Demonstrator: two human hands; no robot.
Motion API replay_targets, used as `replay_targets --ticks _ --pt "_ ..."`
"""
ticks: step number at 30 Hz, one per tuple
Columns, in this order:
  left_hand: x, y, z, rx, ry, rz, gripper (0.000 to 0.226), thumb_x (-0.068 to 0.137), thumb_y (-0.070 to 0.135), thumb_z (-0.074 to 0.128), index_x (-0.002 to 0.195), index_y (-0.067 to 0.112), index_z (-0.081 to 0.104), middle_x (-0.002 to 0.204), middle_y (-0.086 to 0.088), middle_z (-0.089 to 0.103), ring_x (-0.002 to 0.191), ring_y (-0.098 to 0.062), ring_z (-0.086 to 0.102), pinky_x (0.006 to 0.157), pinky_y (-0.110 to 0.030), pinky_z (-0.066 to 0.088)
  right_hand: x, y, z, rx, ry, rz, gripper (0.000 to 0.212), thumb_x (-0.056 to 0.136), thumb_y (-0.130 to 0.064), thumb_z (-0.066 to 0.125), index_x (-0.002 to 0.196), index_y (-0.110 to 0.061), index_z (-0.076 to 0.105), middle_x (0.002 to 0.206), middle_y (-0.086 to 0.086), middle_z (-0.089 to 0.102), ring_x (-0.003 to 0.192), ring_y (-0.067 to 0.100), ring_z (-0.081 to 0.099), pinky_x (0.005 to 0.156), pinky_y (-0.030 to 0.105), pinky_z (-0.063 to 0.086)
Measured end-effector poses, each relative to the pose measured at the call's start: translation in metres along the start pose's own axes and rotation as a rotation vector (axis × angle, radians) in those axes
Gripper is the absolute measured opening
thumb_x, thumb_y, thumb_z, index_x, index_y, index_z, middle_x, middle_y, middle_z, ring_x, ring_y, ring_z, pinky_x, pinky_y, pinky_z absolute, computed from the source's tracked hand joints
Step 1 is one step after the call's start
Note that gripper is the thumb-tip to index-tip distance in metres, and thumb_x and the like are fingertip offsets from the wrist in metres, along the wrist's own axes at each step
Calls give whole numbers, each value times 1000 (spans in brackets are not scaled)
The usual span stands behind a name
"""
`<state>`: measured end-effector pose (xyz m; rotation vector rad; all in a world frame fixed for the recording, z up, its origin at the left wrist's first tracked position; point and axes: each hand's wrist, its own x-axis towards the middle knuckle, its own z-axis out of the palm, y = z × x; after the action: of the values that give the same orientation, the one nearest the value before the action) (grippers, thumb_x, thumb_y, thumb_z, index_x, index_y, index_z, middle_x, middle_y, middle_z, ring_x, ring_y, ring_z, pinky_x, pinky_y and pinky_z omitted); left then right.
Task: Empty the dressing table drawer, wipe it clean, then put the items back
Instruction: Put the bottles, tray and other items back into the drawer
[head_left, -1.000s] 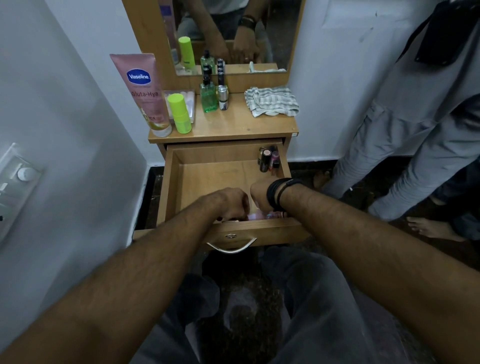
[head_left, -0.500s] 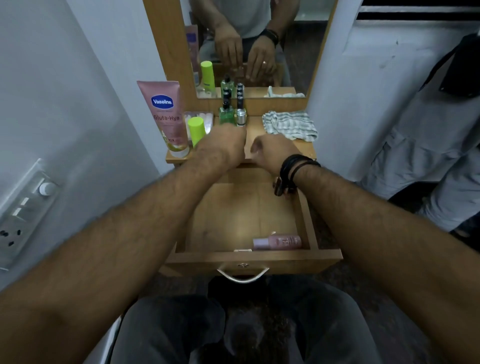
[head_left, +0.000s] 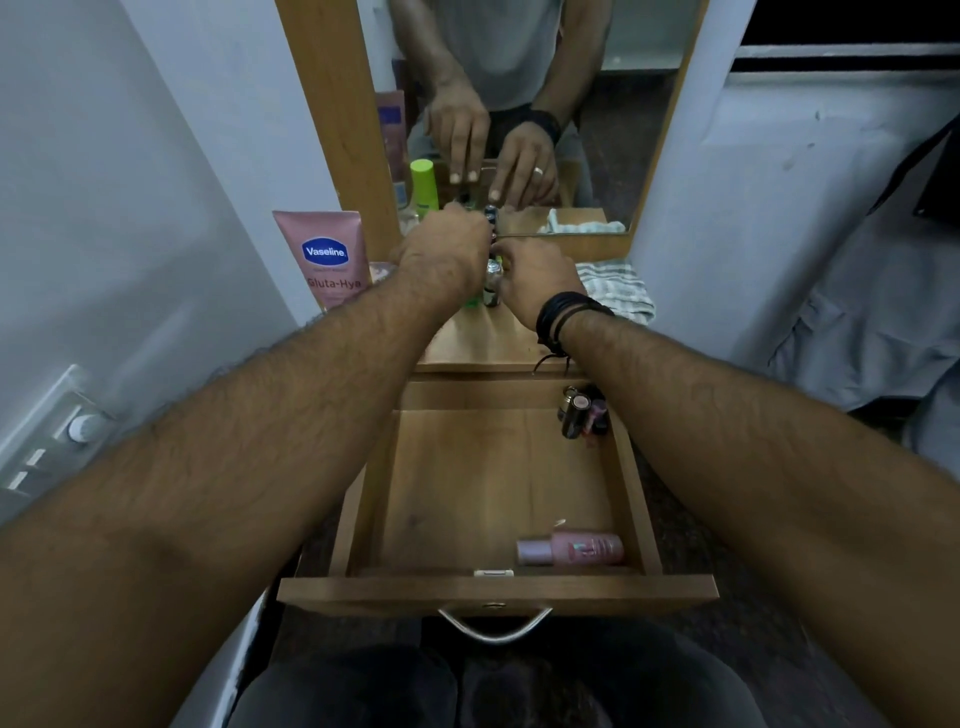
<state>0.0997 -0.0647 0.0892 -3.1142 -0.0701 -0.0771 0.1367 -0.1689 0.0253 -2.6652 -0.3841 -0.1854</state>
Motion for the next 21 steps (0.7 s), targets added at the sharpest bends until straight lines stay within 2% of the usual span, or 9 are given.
replay_targets --ticks 6,8,11,15,18,21 --pt "11 -2 2 -13 -9 14 24 93 0 58 116 2 63 108 -19 59 104 -38 60 85 -53 55 7 1 2 -13 -33 8 35 94 -31 61 128 -29 65 126 4 67 113 29 64 94 40 54" --pt "14 -4 3 -44 -12 11 24 93 1 58 117 4 60 114 -20 60 101 -37 59 86 -54 55 8 2 2 -22 -35 5 31 94 -30 61 124 -27 67 124 5 68 112 29 64 93 40 54" --pt "16 -6 5 -80 -4 0 31 94 3 56 124 6 52 122 -20 58 112 -40 57 88 -56 54 9 1 4 -22 -38 5 28 93 -30 62 120 -23 67 120 5 67 109 28 64 91 41 54" --pt "19 -11 9 -105 14 -14 36 93 3 57 127 7 46 120 -21 57 111 -42 57 82 -55 53 9 0 9 -3 -10 15 19 92 -30 65 109 -21 64 112 6 67 102 27 63 86 40 54" --pt "22 -14 14 -129 25 -24 41 92 3 59 130 8 43 107 -18 56 97 -38 56 75 -52 53 10 0 10 18 9 20 17 92 -29 66 106 -20 62 108 7 67 100 28 62 84 40 54" --pt "25 -16 19 -156 59 -30 46 91 3 61 132 9 40 84 -8 43 83 -30 48 66 -44 46 9 0 11 42 20 22 16 93 -29 66 106 -20 61 106 8 66 99 28 62 85 42 55"
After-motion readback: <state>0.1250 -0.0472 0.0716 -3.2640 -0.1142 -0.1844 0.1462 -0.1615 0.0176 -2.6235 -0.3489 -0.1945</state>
